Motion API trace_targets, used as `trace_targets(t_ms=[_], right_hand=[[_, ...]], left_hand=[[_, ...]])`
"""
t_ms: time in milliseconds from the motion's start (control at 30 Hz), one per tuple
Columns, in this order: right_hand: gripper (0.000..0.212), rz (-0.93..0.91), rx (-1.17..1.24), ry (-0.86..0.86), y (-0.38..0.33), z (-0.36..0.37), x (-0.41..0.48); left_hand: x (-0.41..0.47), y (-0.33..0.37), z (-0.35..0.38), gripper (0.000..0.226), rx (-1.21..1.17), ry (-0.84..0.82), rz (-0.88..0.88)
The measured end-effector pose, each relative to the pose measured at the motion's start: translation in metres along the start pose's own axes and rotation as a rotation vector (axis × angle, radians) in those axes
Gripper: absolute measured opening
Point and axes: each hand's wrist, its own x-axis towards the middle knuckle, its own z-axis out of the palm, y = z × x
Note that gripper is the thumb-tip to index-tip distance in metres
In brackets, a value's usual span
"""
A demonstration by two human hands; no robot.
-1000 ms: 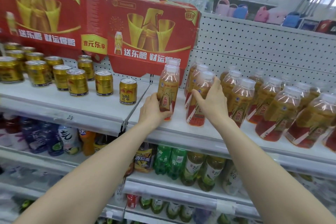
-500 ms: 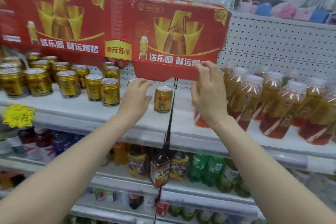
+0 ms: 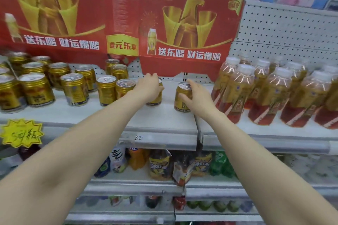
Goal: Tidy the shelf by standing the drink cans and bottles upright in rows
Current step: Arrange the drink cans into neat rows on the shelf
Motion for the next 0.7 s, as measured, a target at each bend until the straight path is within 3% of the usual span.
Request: trace_targets(t_ms=[167,433,533,700], right_hand=[[0.072,0.069,0.071,0.015,-0.004,-0.004,-0.004],[0.072,0.049,0.087,0.013,-0.007,-0.011,-0.032],[0.072,0.046,0.118,-0.024,-0.011,-0.014,-0.04],[0.074,0.064,0.14,-0.065,-0.015,-0.024,-0.043]], left_hand=[[-0.007,-0.011,-0.006,0.045,-0.076,0.012,0.059],[-0.055,-0.026,-0.03,0.048,-0.179,-0.105,0.24],[-0.06,-0.032,-0.035,0.061,-0.206,-0.142,0.223],[-0.06,-0.029,-0.031,0.073,-0.156,-0.045,0.143]])
